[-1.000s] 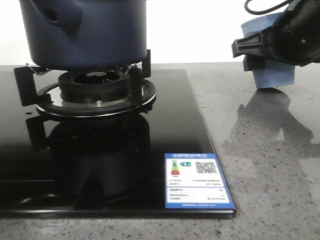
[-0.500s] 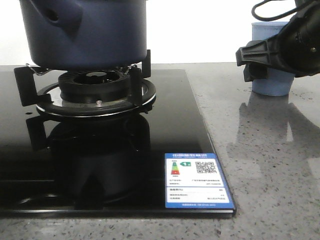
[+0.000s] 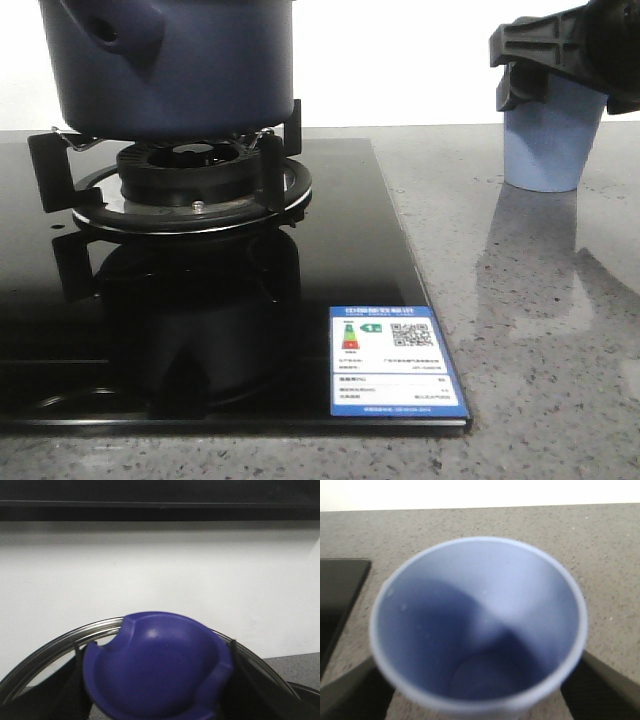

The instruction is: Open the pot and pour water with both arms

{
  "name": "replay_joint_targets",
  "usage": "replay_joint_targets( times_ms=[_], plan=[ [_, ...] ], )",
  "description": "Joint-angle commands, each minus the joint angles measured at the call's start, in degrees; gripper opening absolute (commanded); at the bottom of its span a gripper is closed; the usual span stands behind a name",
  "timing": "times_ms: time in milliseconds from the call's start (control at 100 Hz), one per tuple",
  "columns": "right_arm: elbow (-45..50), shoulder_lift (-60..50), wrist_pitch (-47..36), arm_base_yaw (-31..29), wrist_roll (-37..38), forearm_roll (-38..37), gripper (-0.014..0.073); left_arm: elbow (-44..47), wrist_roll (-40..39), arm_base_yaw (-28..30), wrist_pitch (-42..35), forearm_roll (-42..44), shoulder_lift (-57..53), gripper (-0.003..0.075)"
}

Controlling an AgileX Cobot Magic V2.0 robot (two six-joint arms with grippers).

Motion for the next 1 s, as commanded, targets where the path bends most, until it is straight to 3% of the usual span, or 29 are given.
replay_joint_targets(
  times_ms=[0,250,510,730,990],
  plan=[
    [0.5,-3.0,-0.3,-0.1,0.0,-0.8,0.0566,-2.1,0.1,0.1,-6.0,-0.3,-1.5,0.0347],
    [10.3,-9.5,0.5,-0.1,0.0,-0.6,0.0566,-2.1,0.1,0.1,-6.3,-0.3,-1.5,0.0347],
    [15.0,-25.9,-4.6,-0.1,0.0,-0.6,0.0566,-2.1,0.1,-0.1,-5.1,-2.8,-1.5,0.0347],
    [15.0,-36.1,-4.8,-0.1,0.0,-0.9,0.0566,-2.1,0.1,-7.2,-3.9,-3.2,0.0,0.0347],
    [15.0,-38.2,-5.3,-0.1,0.0,-1.0,0.0566,-2.1,0.1,-16.0,-6.4,-3.1,4.6,0.0347]
  ],
)
